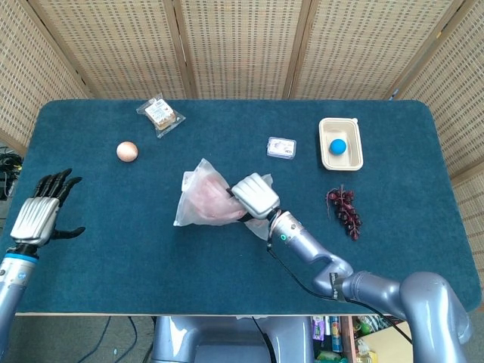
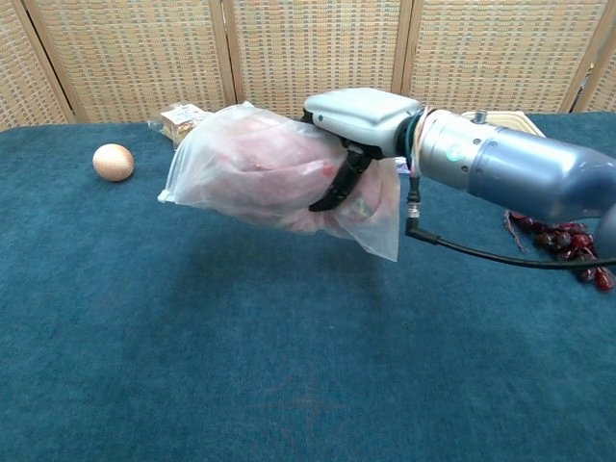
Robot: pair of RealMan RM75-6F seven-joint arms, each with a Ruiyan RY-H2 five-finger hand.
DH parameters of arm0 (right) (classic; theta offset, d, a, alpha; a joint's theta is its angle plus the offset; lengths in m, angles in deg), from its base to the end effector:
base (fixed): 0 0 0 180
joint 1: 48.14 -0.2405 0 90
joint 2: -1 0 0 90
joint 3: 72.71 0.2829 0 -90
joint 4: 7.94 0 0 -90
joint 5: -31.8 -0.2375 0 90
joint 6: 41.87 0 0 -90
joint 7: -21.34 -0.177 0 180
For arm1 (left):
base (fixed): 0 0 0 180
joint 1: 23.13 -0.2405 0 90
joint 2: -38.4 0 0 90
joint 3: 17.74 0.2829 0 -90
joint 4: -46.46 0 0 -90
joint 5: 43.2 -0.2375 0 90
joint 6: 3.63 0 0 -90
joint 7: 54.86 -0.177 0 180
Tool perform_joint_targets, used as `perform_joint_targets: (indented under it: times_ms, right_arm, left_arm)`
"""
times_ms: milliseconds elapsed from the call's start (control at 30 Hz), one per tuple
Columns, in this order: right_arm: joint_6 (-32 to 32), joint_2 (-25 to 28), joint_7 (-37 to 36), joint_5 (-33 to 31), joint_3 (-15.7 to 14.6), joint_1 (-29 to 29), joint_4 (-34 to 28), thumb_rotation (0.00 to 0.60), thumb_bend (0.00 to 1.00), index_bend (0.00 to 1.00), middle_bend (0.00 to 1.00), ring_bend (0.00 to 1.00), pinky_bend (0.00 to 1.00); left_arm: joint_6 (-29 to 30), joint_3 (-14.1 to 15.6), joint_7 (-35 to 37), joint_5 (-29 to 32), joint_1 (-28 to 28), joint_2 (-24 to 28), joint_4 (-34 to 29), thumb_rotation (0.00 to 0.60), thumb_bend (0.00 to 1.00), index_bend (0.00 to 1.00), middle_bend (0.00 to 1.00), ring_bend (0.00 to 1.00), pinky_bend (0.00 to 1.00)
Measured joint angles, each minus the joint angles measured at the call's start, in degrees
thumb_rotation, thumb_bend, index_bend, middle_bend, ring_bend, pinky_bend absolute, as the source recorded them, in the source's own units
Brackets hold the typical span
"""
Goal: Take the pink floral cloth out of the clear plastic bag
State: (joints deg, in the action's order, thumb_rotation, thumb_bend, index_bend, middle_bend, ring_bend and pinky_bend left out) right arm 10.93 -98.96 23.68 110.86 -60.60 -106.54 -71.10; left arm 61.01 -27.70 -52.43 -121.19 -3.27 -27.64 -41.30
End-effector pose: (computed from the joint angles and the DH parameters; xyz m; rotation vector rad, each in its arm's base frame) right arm -0.0470 -0.4530 -0.0953 2.0528 -0.6802 1.2061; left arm -0.3185 0.3362 0.1180 -1.5228 -0.9898 -0.9040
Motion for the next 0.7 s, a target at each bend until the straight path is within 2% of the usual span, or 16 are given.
perform_joint_targets:
  times_ms: [67, 133, 200, 400, 700]
  right_arm:
    - [-0.61, -1.32, 0.90, -0.41, 0.72, -1.00, 0.71, 0.600, 0.40, 0.67, 0.78, 0.69, 0.62]
    - [-1.23, -2.43, 1.80, -0.80, 1.33, -1.90, 1.43, 0.600, 0.40, 0.67, 0.78, 0.69, 0.62]
    - [-1.72, -3.13, 2.21, -1.16, 1.80, -2.45, 1.77, 0.600, 0.40, 0.67, 0.78, 0.69, 0.62]
    - [-2.45, -4.04, 3.04, -1.76, 2.42, -3.21, 2.37, 0.600, 0.40, 0.67, 0.78, 0.69, 0.62]
    - [-3.03, -3.70, 2.89, -2.22, 2.40, -3.01, 2.01, 0.600, 0.40, 0.67, 0.78, 0.69, 0.62]
  left_arm:
    - [-2.74, -0.66, 2.91, -0.36, 2.19, 0.12, 0.03, 0.600, 0.05, 0.23, 0.00, 0.00, 0.00]
    - [-4.69, -1.38, 4.45, -0.88, 4.53, 0.05, 0.30, 0.600, 0.13, 0.29, 0.00, 0.00, 0.00]
    - [-5.71, -1.93, 4.49, -1.26, 6.27, -0.35, 0.66, 0.600, 0.16, 0.30, 0.00, 0.00, 0.00]
    - [-10.56, -3.36, 3.35, -0.13, 10.97, -2.20, 1.11, 0.600, 0.17, 0.31, 0.00, 0.00, 0.00]
    - [-15.35, -4.65, -1.07, 5.49, 17.09, -7.58, 2.18, 0.600, 0.18, 0.33, 0.00, 0.00, 0.00]
